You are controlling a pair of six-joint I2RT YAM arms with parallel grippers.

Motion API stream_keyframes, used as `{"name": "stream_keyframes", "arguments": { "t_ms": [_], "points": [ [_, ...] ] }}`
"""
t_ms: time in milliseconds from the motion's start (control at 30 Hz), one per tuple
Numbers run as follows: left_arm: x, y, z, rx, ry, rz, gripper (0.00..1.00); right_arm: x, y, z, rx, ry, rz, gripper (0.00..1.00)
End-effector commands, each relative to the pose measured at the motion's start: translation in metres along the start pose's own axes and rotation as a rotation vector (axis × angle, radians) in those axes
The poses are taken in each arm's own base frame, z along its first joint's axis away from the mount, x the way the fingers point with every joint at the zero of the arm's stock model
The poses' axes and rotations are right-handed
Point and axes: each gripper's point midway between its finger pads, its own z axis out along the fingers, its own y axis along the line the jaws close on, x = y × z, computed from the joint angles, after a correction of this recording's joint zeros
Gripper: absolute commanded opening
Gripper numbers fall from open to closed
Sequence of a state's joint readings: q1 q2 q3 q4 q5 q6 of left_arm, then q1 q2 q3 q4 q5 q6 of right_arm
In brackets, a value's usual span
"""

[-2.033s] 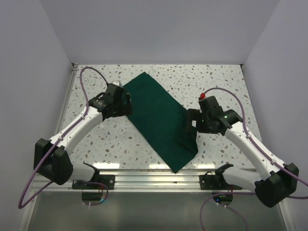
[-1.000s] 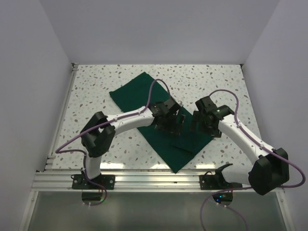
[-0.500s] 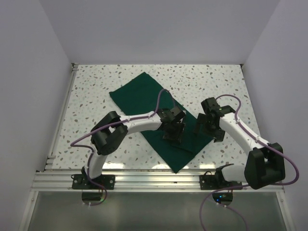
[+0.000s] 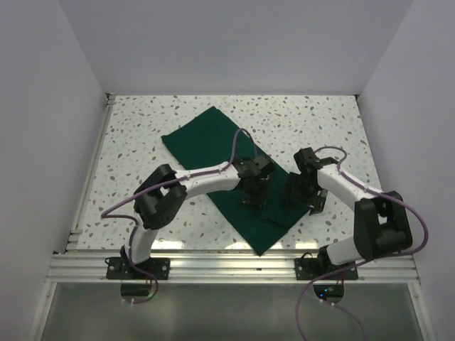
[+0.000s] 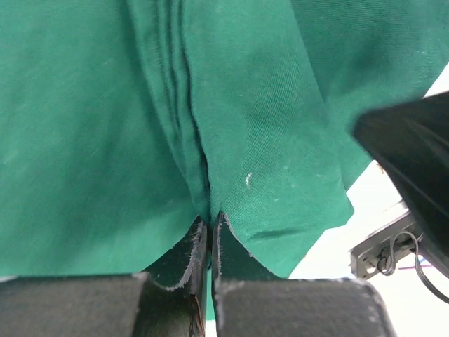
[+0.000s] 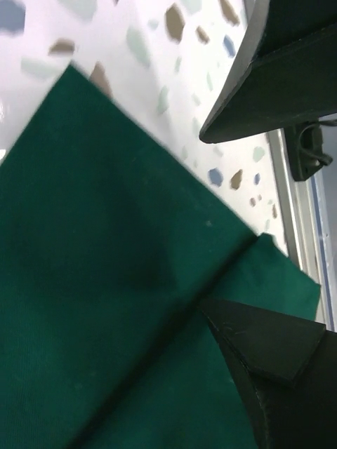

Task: Open and lay out the surgical kit

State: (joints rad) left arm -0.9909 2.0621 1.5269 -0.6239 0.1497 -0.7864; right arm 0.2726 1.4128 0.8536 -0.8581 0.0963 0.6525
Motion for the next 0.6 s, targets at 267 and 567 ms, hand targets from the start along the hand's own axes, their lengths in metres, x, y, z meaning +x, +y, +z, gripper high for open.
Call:
{"name": "stream_keyframes", "arguments": {
  "t_ms": [267, 567],
  "points": [
    [0.073, 0.047, -0.173, -0.098, -0.138, -0.269, 0.00, -0.018, 0.044, 0.052, -0.090, 0.105, 0.102, 0.95],
    [0.195, 0.055, -0.205, -0.080, -0.031, -0.599, 0.00, -0.051, 0.058, 0.070, -0.051, 0.092, 0.117, 0.93]
  ]
}}
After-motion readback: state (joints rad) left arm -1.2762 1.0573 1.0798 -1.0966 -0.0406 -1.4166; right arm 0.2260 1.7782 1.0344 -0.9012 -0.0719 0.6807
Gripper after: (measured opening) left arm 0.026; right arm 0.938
